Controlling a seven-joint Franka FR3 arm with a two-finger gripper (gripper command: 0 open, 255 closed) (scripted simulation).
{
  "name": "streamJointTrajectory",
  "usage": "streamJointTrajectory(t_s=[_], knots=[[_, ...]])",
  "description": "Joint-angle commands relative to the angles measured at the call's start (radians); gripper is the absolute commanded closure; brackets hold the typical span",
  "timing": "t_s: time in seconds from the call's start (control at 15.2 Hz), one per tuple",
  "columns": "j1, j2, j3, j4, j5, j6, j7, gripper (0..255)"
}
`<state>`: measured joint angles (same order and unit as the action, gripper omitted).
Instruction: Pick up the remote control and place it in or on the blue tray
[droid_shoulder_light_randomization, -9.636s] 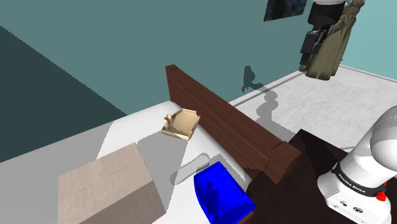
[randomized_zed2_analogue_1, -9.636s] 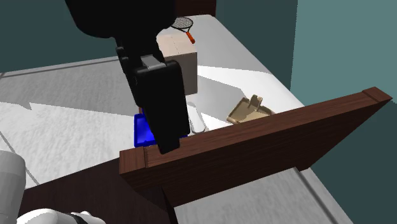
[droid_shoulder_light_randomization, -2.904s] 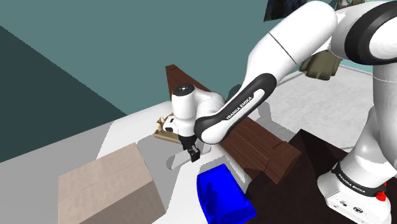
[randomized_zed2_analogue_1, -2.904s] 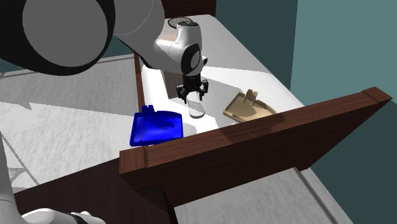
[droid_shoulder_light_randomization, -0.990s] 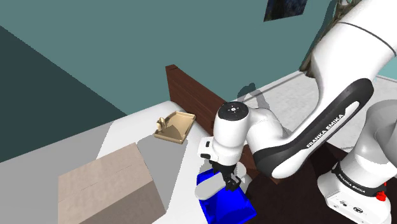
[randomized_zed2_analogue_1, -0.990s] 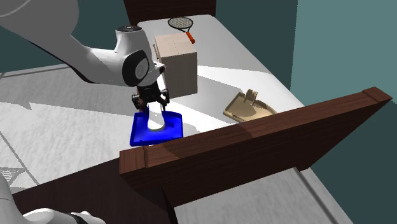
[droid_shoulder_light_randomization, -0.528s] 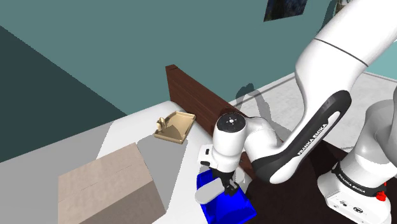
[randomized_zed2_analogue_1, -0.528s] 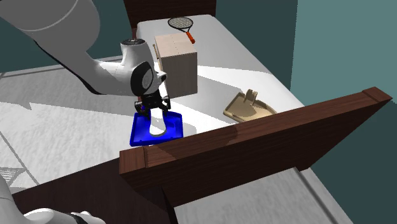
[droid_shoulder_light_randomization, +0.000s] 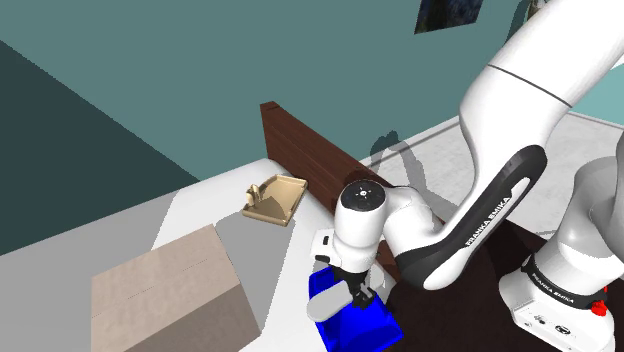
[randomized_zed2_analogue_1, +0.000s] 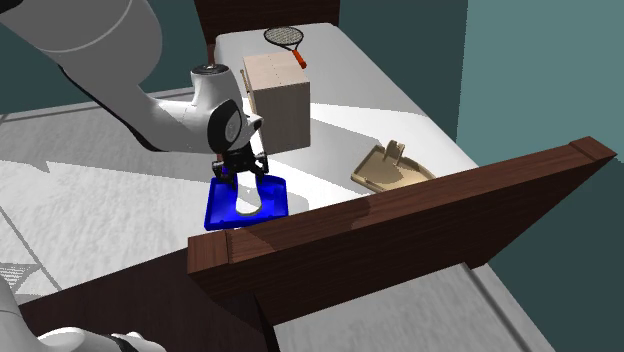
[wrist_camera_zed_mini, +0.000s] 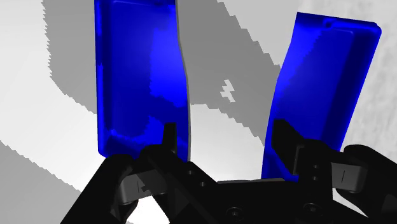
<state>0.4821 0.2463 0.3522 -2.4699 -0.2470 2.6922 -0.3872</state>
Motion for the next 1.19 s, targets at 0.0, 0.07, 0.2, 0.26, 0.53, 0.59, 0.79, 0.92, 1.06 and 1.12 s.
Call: streamJointTrajectory(t_s=[0.0, 0.07, 0.2, 0.26, 0.53, 0.59, 0.79, 0.92, 1.06, 1.12], knots=[[0.000, 0.000, 0.000, 0.000, 0.000, 0.000, 0.000, 0], [0.000, 0.000, 0.000, 0.000, 0.000, 0.000, 0.000, 0], [0.000, 0.000, 0.000, 0.000, 0.000, 0.000, 0.000, 0], [0.000, 0.000, 0.000, 0.000, 0.000, 0.000, 0.000, 0], [-0.031, -0.108, 0.050, -0.005, 0.099, -0.093, -0.071, 0], [-0.035, -0.136, 0.058, -0.004, 0.124, -0.118, -0.088, 0], [-0.032, -0.136, 0.055, -0.004, 0.124, -0.118, -0.089, 0], [-0.032, -0.136, 0.055, -0.004, 0.124, -0.118, -0.089, 0], [-0.032, -0.136, 0.055, -0.004, 0.124, -0.118, -0.089, 0], [-0.032, -0.136, 0.055, -0.004, 0.124, -0.118, -0.089, 0]])
